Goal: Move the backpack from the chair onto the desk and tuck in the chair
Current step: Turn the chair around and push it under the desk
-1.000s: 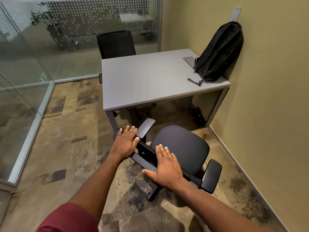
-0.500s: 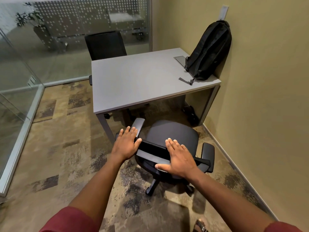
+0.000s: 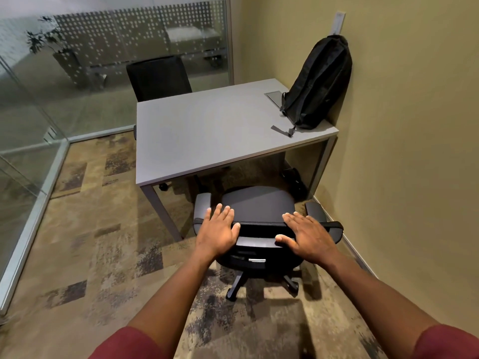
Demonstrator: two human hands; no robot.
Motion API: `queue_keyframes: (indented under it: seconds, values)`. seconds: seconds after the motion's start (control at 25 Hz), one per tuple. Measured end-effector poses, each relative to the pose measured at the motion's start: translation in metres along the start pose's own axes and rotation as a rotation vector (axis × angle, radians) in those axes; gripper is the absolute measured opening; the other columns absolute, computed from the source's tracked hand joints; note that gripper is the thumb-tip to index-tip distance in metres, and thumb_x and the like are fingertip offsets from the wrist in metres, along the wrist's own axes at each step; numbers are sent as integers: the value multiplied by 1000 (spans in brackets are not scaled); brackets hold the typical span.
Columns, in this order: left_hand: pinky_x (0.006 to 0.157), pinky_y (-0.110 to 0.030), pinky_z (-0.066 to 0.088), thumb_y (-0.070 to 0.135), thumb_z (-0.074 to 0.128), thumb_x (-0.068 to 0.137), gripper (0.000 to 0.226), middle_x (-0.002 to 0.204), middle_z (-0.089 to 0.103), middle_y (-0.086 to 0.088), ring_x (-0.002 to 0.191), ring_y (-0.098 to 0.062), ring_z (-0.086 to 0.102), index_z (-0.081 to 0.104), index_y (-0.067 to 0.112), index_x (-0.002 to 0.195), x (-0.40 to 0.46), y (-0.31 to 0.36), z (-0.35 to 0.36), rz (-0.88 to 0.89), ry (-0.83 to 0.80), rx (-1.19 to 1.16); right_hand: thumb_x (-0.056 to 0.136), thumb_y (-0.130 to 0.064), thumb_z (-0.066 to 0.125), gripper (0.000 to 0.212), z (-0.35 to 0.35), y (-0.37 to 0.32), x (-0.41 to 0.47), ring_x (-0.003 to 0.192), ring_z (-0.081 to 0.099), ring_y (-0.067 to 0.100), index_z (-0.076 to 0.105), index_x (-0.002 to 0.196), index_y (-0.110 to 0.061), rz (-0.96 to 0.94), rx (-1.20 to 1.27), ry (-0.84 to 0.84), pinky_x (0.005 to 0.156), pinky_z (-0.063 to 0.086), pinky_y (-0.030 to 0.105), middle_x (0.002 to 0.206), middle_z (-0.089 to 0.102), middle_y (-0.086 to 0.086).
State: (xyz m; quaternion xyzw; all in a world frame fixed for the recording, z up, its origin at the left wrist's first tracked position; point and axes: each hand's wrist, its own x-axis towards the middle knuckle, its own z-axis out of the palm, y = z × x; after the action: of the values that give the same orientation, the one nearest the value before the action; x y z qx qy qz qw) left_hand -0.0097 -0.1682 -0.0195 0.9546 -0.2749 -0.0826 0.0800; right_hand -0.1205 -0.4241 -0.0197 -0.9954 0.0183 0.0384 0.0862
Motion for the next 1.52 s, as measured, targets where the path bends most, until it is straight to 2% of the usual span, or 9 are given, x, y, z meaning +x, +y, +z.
queue_keyframes:
  seconds: [0.24, 0.32, 0.44, 0.56, 0.68, 0.76, 0.96, 1.36, 1.52]
  values:
    - [120, -44, 22, 40, 28, 97, 57, 148, 53, 0, 144, -19, 37, 49, 20, 145, 24, 41, 7, -80, 80, -55, 90, -74, 21, 78, -17, 54, 29, 124, 56, 20, 54, 138, -22, -51, 43, 45, 102, 42, 38, 134, 63, -1]
    - [115, -42, 31, 36, 30, 92, 56, 137, 62, -1, 130, -18, 51, 57, 19, 139, 33, 50, 6, -91, 120, -41, 91, -69, 26, 70, -19, 66, 40, 119, 58, 20, 56, 135, -23, -75, 40, 66, 99, 43, 38, 129, 65, -1]
    - [113, -40, 34, 31, 33, 89, 57, 131, 65, -3, 121, -19, 57, 57, 18, 138, 50, 60, 4, -125, 141, -33, 92, -67, 26, 67, -22, 86, 58, 117, 59, 21, 55, 134, -23, -116, 33, 59, 98, 43, 38, 124, 66, -1]
    - [118, -40, 25, 30, 35, 91, 57, 142, 57, -4, 135, -20, 47, 49, 17, 145, 67, 70, 5, -165, 128, -50, 93, -67, 24, 69, -24, 105, 76, 132, 49, 20, 48, 141, -23, -152, 20, 36, 109, 36, 40, 138, 58, -1]
    - [124, -41, 10, 30, 34, 95, 62, 160, 35, -4, 151, -22, 22, 31, 13, 155, 80, 80, 7, -205, 123, -46, 95, -66, 24, 73, -26, 122, 90, 149, 24, 17, 34, 152, -22, -159, 22, 26, 121, 17, 42, 157, 37, -3]
    - [125, -41, 4, 32, 31, 95, 67, 165, 24, -5, 153, -22, 13, 22, 11, 158, 89, 86, 8, -228, 131, -35, 94, -68, 20, 77, -29, 131, 99, 151, 15, 16, 26, 155, -22, -178, 13, 33, 123, 11, 42, 162, 27, -4]
    - [124, -37, -7, 36, 28, 98, 70, 168, 6, -5, 155, -19, -2, 7, 12, 160, 111, 94, 7, -265, 122, -29, 94, -69, 15, 80, -37, 151, 123, 152, 10, 15, 17, 158, -22, -226, -4, 57, 124, 8, 41, 165, 19, -3]
    - [124, -34, -7, 34, 30, 99, 69, 168, 4, -5, 155, -18, -2, 5, 12, 160, 186, 77, -2, -266, 124, -47, 92, -71, 13, 81, -45, 175, 198, 152, 9, 13, 15, 158, -22, -254, -6, 54, 124, 6, 38, 165, 17, -4]
    - [126, -34, 1, 27, 31, 93, 72, 168, 7, -6, 155, -19, 4, 6, 11, 160, 219, 68, -5, -288, 119, -80, 91, -72, 12, 82, -51, 183, 235, 152, 9, 12, 15, 158, -24, -274, -17, 34, 123, 5, 36, 165, 17, -6]
